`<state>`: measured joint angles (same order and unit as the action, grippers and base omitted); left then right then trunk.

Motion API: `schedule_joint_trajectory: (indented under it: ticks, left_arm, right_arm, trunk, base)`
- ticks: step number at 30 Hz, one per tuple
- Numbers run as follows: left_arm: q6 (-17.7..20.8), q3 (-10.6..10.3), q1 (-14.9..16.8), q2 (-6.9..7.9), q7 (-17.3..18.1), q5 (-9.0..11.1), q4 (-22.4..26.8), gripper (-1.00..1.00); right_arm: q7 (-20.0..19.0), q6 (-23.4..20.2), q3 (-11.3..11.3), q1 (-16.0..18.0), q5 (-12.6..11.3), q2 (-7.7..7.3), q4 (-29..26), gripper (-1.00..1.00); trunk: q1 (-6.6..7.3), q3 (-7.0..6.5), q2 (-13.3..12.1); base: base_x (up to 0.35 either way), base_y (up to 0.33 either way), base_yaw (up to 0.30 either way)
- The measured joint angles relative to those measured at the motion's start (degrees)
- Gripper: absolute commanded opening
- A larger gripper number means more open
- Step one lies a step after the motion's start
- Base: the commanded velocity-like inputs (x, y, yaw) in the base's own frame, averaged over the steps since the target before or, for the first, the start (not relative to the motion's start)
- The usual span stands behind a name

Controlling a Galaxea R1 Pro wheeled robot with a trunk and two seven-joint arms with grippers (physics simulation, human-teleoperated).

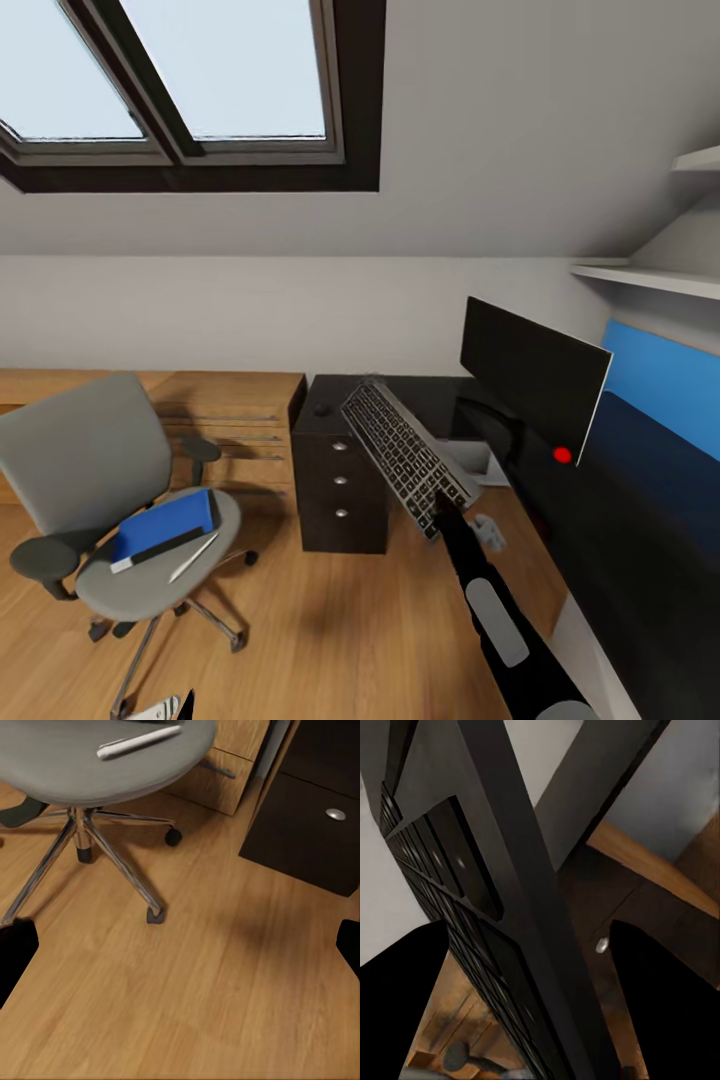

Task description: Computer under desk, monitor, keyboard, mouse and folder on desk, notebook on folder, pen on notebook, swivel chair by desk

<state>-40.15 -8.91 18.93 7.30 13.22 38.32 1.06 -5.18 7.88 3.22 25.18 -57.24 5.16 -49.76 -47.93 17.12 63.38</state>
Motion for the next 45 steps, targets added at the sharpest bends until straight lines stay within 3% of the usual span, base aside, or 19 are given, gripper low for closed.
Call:
schedule_joint_trajectory:
  ticks: [3, 10, 15, 25, 30, 41, 45]
  left_arm:
    - [0.00, 0.00, 0.00, -0.01, 0.00, 0.00, 0.00, 1.00]
    - [-0.03, 0.00, 0.00, -0.01, 0.04, 0.00, 0.03, 1.00]
    - [0.00, -0.01, 0.01, -0.02, 0.05, 0.00, 0.03, 1.00]
    - [0.00, 0.00, 0.00, -0.02, 0.05, 0.00, 0.05, 1.00]
    - [-0.05, -0.01, 0.00, -0.03, 0.08, 0.00, 0.03, 1.00]
    - [-0.05, 0.00, 0.00, -0.09, 0.09, 0.00, 0.03, 1.00]
    - [-0.05, -0.01, 0.00, -0.16, 0.08, 0.00, 0.03, 1.00]
  right_arm:
    - [1.08, 1.85, -0.06, 0.00, -1.79, 0.20, -0.03, -1.00]
    - [1.58, 1.54, -0.08, 0.00, -18.50, -0.04, -0.01, -1.00]
    - [1.57, -2.87, -0.08, 0.00, -26.81, -0.17, 0.02, -1.00]
    - [1.76, -6.46, -0.16, 0.00, -36.92, -0.27, 1.25, -1.00]
    - [1.76, -6.62, -0.11, 0.01, -39.54, -0.30, 1.54, -1.00]
    - [3.44, -4.55, -0.56, 0.01, -40.45, -0.29, 2.48, -1.00]
    - [4.12, -3.49, -2.57, 0.01, -40.46, -0.22, 2.69, -1.00]
  trunk:
    - [0.00, 0.00, 0.00]
    - [0.00, 0.00, 0.00]
    - [0.00, 0.00, 0.00]
    - [-0.01, 0.00, 0.00]
    - [-0.03, 0.00, 0.00]
    - [-0.04, 0.00, 0.00]
    - [-0.03, 0.00, 0.00]
  base:
    - [0.335, 0.000, 0.000]
    - [0.334, 0.000, 0.000]
    - [0.334, 0.000, 0.000]
    - [0.295, 0.000, 0.000]
    - [0.080, 0.000, 0.000]
    - [0.009, 0.000, 0.000]
    - [0.000, 0.000, 0.000]
